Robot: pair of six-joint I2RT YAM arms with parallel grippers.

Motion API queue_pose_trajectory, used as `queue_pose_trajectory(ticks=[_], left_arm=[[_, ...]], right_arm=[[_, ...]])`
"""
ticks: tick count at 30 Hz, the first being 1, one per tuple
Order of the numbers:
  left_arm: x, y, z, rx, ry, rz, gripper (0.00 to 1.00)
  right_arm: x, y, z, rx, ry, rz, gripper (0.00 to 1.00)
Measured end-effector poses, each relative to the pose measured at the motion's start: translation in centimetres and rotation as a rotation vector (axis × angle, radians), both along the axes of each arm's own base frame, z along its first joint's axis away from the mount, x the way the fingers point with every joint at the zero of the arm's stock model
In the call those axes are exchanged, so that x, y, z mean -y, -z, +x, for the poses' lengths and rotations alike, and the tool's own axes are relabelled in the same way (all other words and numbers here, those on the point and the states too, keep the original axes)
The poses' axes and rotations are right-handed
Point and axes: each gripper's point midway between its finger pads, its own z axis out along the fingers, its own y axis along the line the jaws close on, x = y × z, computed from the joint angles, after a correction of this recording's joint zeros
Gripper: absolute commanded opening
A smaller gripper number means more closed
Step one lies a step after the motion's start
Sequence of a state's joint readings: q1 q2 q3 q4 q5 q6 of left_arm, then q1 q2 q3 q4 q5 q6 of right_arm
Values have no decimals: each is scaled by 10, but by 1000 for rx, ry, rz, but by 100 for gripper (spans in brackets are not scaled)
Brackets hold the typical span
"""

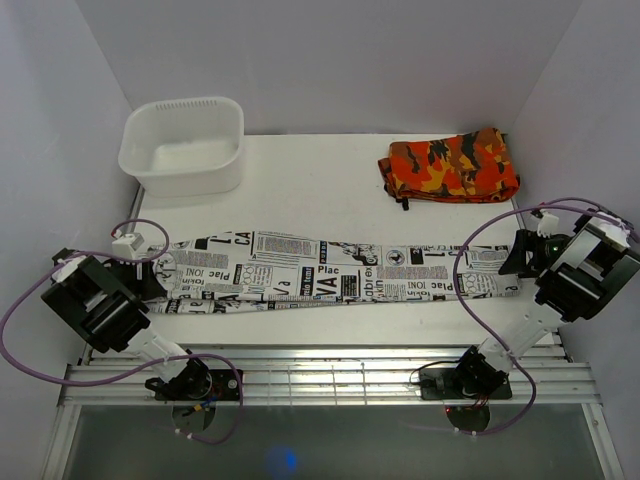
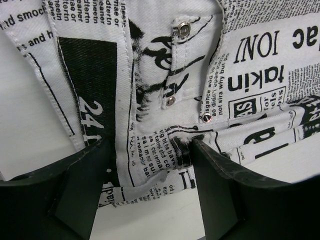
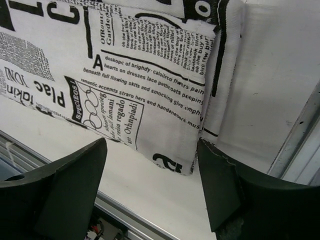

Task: Fold and stack the trousers
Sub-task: Fold the trousers

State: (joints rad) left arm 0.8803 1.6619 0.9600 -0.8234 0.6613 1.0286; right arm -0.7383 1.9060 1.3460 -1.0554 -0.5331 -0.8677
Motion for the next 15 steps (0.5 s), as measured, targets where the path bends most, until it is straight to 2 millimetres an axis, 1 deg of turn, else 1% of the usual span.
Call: queue_pose_trajectory(ticks=[1, 4, 6, 8, 15], left_arm=[[0, 0, 0, 0, 0, 0, 78], [0, 0, 0, -1, 1, 0, 78], [0, 0, 0, -1, 1, 0, 78], [0, 0, 0, -1, 1, 0, 78], [0, 0, 0, -3, 0, -3, 78]], right_arm=[[-2, -1, 1, -6, 20, 15, 75], [-5, -2, 2, -32, 62, 38, 76], [-4, 1, 2, -50, 83, 25, 74], [0, 6, 1, -62, 104, -5, 69], [3, 16, -4, -77, 137, -57, 62]])
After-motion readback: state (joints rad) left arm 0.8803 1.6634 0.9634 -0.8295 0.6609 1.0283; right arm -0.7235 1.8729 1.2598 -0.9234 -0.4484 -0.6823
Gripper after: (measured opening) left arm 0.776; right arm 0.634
